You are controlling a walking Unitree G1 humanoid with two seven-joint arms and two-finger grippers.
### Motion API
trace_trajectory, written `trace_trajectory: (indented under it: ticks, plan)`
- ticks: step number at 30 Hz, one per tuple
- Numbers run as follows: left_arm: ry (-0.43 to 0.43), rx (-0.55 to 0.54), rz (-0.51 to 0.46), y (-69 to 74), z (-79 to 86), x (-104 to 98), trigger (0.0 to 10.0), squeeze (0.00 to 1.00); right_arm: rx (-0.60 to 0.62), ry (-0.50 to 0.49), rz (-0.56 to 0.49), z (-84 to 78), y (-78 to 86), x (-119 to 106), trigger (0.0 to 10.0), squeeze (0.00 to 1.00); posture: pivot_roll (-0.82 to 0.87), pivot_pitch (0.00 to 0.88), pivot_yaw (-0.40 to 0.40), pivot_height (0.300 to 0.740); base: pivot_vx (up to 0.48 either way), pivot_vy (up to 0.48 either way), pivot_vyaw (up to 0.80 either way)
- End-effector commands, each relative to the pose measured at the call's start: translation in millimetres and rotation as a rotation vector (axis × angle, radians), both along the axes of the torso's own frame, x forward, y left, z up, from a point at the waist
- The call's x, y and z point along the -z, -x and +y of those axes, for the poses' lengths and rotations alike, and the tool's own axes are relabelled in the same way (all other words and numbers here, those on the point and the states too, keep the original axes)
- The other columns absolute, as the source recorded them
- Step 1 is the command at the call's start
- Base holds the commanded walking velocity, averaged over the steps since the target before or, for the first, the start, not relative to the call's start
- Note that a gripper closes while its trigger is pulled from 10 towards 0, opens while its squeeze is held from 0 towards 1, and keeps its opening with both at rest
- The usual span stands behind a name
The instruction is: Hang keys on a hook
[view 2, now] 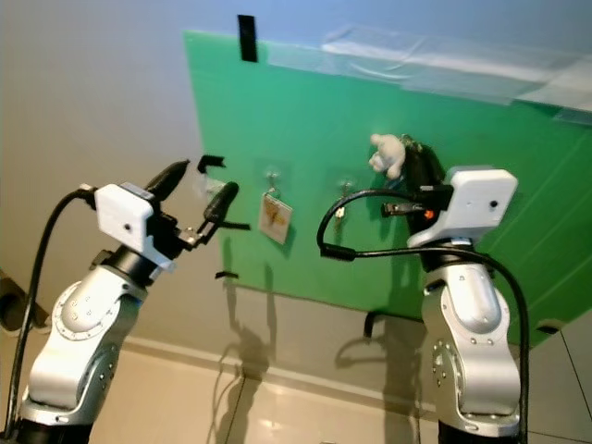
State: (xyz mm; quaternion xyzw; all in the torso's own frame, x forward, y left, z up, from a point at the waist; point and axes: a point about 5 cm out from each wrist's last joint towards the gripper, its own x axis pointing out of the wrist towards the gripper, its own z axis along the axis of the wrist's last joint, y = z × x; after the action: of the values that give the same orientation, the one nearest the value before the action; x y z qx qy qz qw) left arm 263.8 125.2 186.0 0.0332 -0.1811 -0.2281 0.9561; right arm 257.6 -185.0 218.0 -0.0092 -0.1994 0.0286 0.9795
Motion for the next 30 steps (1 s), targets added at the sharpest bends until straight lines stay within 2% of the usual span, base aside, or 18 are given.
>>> trace_trajectory:
  ticks: [1, 2, 5, 7, 10, 12, 13, 14, 15, 17, 18, 20, 23, 24, 25, 26, 30]
  plan:
    - [0.009, 0.014, -0.085, 0.0, -4.6, -15, 10.0, 0.00, 0.094, 0.055, -0.139, -11.2, 4.3, -27, 0.0, 0.00, -0.03, 0.000, 0.026, 0.740, 0.319, -0.356, 0.00]
    - [0.009, 0.014, -0.085, 0.0, -4.6, -15, 10.0, 0.00, 0.094, 0.055, -0.139, -11.2, 4.3, -27, 0.0, 0.00, -0.03, 0.000, 0.026, 0.740, 0.319, -0.356, 0.00]
    - [-0.001, 0.018, -0.141, -2.2, -6.0, -25, 10.0, 0.00, 0.198, 0.114, -0.295, -16.9, 10.7, -60, 0.0, 0.00, -0.04, 0.000, 0.029, 0.740, 0.336, -0.339, 0.00]
    - [0.004, 0.020, -0.155, -4.7, -6.5, -29, 10.0, 0.00, 0.259, 0.132, -0.327, -21.1, 13.9, -66, 0.0, 0.00, -0.05, 0.000, 0.033, 0.740, 0.362, -0.309, 0.00]
    - [0.030, 0.028, -0.146, -6.9, -7.4, -30, 10.0, 0.00, 0.299, 0.113, -0.271, -29.6, 15.1, -54, 0.0, 0.00, -0.05, 0.000, 0.036, 0.740, 0.125, -0.099, 0.00]
    - [0.022, 0.028, -0.143, -7.4, -7.9, -30, 10.0, 0.00, 0.277, 0.055, -0.218, -31.1, 13.4, -46, 0.0, 0.00, -0.05, 0.000, 0.039, 0.740, 0.000, 0.000, 0.00]
    - [0.022, 0.029, -0.138, -7.9, -8.1, -29, 10.0, 0.00, 0.247, 0.030, -0.196, -29.8, 11.8, -44, 0.0, 0.00, -0.06, 0.000, 0.043, 0.740, 0.000, 0.000, 0.00]
    - [0.024, 0.033, -0.131, -8.2, -8.8, -27, 10.0, 0.00, 0.096, -0.047, -0.128, -19.7, 7.4, -38, 0.0, 0.00, -0.06, 0.000, 0.048, 0.740, 0.000, 0.000, 0.00]
    - [0.024, 0.033, -0.131, -8.2, -8.8, -27, 10.0, 0.00, 0.096, -0.047, -0.128, -19.7, 7.4, -38, 0.0, 0.00, -0.06, 0.000, 0.048, 0.740, 0.000, 0.000, 0.00]
    - [0.028, 0.046, -0.122, -8.0, -10.6, -26, 10.0, 0.00, -0.091, -0.126, -0.058, -6.7, 6.6, -33, 0.0, 0.00, -0.07, 0.000, 0.052, 0.740, 0.000, 0.000, 0.00]
    - [0.028, 0.046, -0.122, -8.0, -10.6, -26, 10.0, 0.00, -0.091, -0.126, -0.058, -6.7, 6.6, -33, 0.0, 0.00, -0.07, 0.000, 0.052, 0.740, 0.000, 0.000, 0.00]
    - [0.030, 0.059, -0.117, -8.3, -11.9, -25, 10.0, 0.00, -0.206, -0.156, 0.009, -0.8, 7.9, -30, 0.0, 0.00, -0.08, 0.000, 0.055, 0.740, 0.000, 0.000, 0.00]
    - [0.039, 0.072, -0.110, -10.5, -11.7, -27, 10.0, 0.00, -0.387, -0.180, 0.104, -0.8, 17.2, -27, 0.0, 0.00, -0.08, 0.000, 0.055, 0.740, 0.000, 0.000, 0.00]
    - [0.039, 0.072, -0.110, -10.5, -11.7, -27, 10.0, 0.00, -0.387, -0.180, 0.104, -0.8, 17.2, -27, 0.0, 0.00, -0.08, 0.000, 0.055, 0.740, 0.000, 0.000, 0.00]
    - [0.051, 0.084, -0.092, -10.9, -12.2, -27, 10.0, 0.00, -0.472, -0.182, 0.140, 0.4, 23.0, -27, 0.0, 0.00, -0.09, 0.000, 0.055, 0.740, 0.000, 0.000, 0.00]
    - [0.045, 0.122, -0.042, -9.9, -13.8, -20, 10.0, 0.00, -0.610, -0.165, 0.205, 1.6, 34.3, -28, 0.0, 0.00, -0.09, 0.000, 0.056, 0.740, 0.000, 0.000, 0.00]
    - [0.023, 0.165, 0.024, -7.3, -14.2, -9, 10.0, 0.00, -0.670, -0.140, 0.264, -2.2, 41.4, -25, 0.0, 0.00, -0.09, 0.000, 0.056, 0.740, 0.000, 0.000, 0.00]
